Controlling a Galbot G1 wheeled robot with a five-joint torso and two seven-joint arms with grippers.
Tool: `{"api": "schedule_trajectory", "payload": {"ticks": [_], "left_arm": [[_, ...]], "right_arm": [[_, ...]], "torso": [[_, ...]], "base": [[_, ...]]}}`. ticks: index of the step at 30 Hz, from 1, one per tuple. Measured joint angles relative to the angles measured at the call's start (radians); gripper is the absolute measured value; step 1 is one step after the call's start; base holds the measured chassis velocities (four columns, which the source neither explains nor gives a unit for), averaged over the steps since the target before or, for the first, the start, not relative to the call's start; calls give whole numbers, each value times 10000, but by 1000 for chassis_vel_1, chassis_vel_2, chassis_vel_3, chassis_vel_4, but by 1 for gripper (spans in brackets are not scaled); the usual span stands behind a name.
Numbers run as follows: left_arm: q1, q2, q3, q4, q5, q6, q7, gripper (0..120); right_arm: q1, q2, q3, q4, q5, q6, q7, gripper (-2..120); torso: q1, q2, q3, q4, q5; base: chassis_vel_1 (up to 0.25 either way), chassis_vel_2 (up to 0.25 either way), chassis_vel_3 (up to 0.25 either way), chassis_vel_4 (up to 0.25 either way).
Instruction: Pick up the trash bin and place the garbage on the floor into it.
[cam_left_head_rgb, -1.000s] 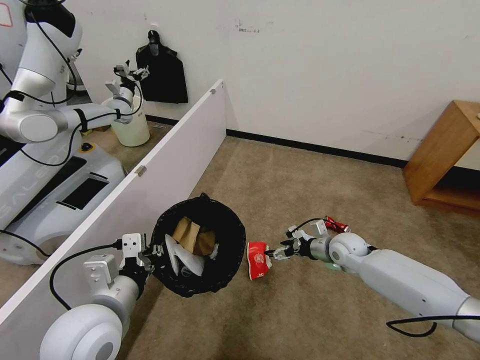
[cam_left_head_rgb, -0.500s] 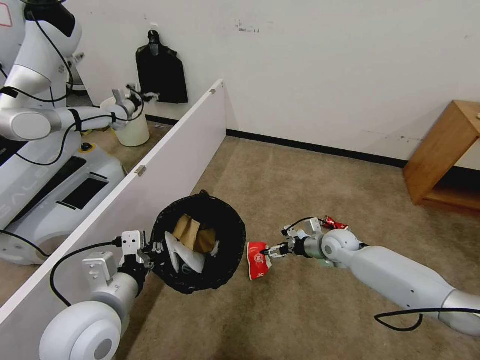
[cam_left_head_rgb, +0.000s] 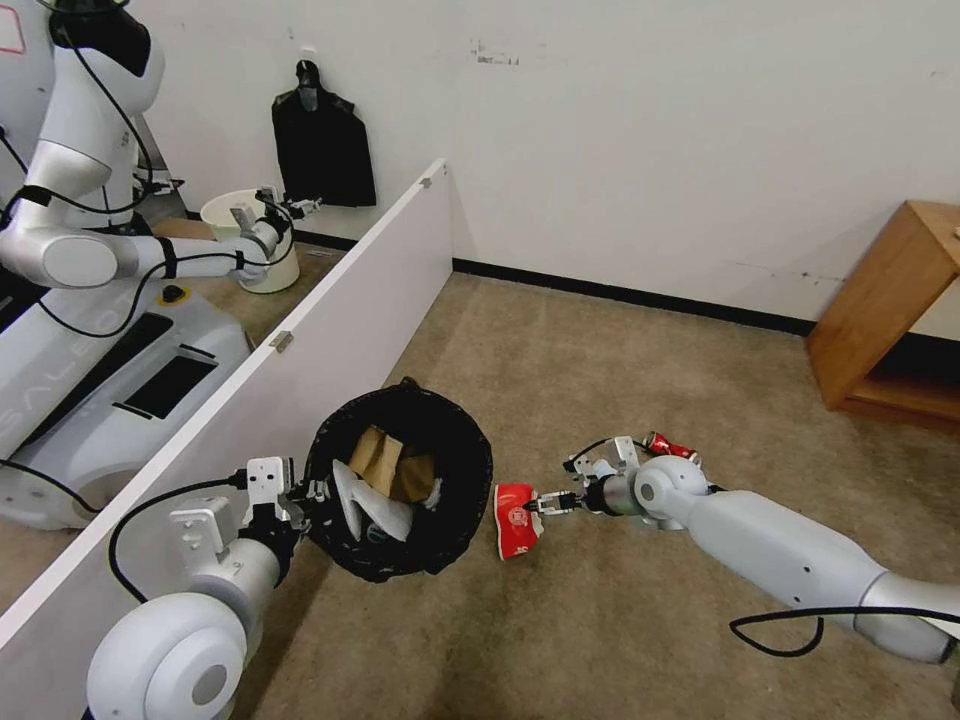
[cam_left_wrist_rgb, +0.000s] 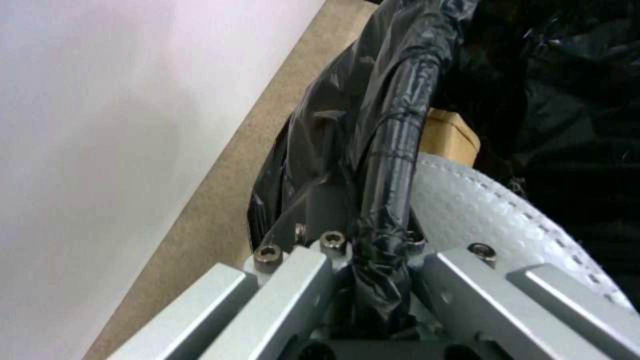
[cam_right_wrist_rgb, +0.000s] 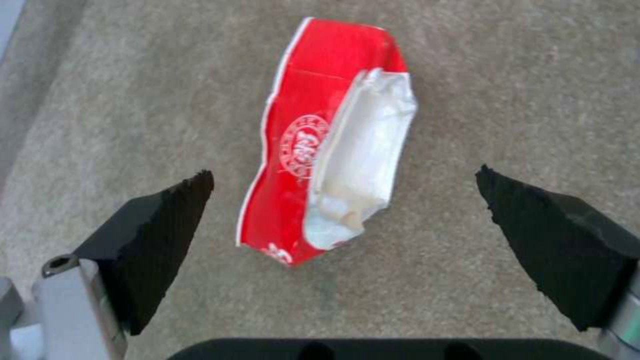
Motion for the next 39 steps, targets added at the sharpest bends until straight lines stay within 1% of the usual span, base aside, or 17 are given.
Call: {"api": "schedule_trajectory", "payload": {"ticks": [11,17,19,33,39], "left_arm": [[-134,64,58,149,-155,-12,-9,0],[-159,124,-8,178,-238,-18,-11,0],[-166,138,-84,187,-297,-29,-11,0],[-100,69,-147,141,-306,-56,7,0],[-70,75,-146,92,-322,-60,18,0]], "right_arm": [[50,404,105,-566,179,-36,344,100],[163,525,69,-644,276,-138,485,100],[252,669,-1,-756,321,-180,601,100],[346,970,-150,-1017,417,-308,1073,100],[284,1136,-140,-1360,400,-318,1184,100]], "torso": [[0,0,0,0,0],[0,0,0,0,0],[0,0,0,0,0],[0,0,0,0,0],[0,0,0,0,0]], "base": [[0,0,0,0],[0,0,0,0],[0,0,0,0],[0,0,0,0],[0,0,0,0]]}}
